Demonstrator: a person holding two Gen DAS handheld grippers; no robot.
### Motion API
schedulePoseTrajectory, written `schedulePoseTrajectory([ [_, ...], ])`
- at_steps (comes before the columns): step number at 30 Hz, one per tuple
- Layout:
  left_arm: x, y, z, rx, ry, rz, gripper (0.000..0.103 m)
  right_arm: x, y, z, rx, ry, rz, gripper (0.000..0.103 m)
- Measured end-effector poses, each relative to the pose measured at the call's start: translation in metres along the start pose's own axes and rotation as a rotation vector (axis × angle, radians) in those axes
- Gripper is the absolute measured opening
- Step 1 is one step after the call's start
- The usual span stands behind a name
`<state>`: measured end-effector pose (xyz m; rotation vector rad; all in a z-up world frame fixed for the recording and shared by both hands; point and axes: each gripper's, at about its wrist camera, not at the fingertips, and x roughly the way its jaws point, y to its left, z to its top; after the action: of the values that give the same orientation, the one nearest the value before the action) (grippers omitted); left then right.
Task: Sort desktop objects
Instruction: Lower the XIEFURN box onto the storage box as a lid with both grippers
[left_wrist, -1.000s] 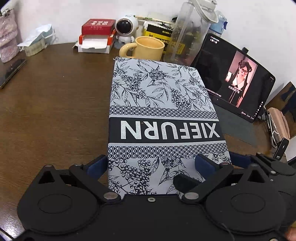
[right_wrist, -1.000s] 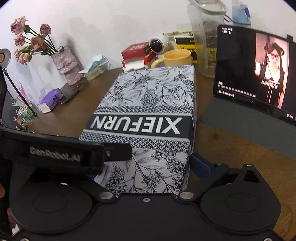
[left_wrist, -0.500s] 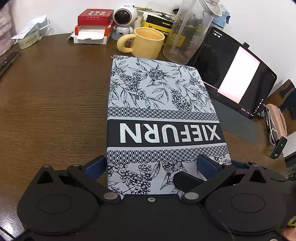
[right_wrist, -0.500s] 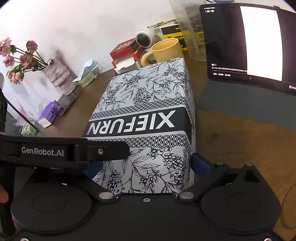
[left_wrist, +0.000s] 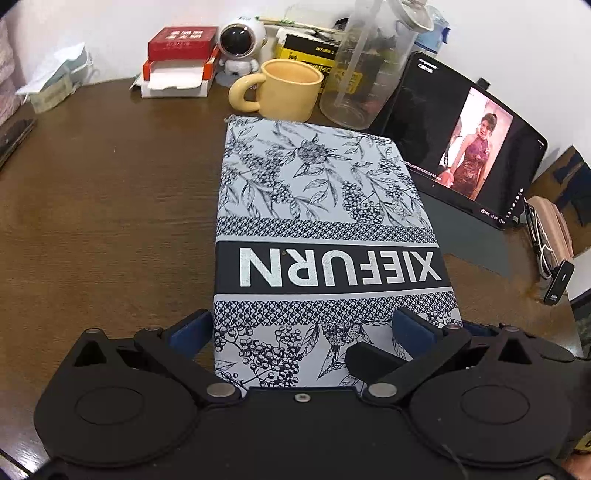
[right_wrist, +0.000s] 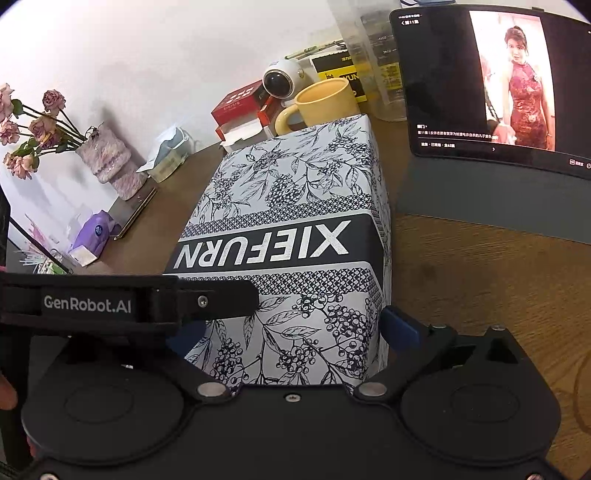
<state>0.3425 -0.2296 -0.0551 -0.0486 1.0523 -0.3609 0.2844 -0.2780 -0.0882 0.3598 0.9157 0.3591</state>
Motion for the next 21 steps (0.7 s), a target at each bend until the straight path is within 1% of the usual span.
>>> schedulePoseTrajectory([
  [2,-0.004,-0.003,0.000,0.033,-0.017,0.001,0.103,-0.003,-0.001,-0.001,-0.002,-0.001,-0.005,0.101],
  [4,-0.011,-0.003,-0.002,0.054,-0.050,-0.014,0.103,-0.010,0.001,-0.003,-0.021,-0.014,-0.011,0.100],
  [9,-0.032,0.003,-0.010,0.055,-0.109,-0.075,0.103,-0.034,0.008,-0.010,-0.083,-0.055,-0.020,0.100],
  [13,-0.056,0.009,-0.021,0.073,-0.169,-0.113,0.103,-0.057,0.018,-0.021,-0.130,-0.088,-0.034,0.103],
  [15,-0.071,0.010,-0.029,0.082,-0.202,-0.115,0.103,-0.069,0.027,-0.027,-0.154,-0.105,-0.046,0.103],
  [21,-0.111,0.014,-0.056,0.074,-0.242,-0.117,0.103,-0.105,0.050,-0.048,-0.179,-0.158,-0.067,0.103],
])
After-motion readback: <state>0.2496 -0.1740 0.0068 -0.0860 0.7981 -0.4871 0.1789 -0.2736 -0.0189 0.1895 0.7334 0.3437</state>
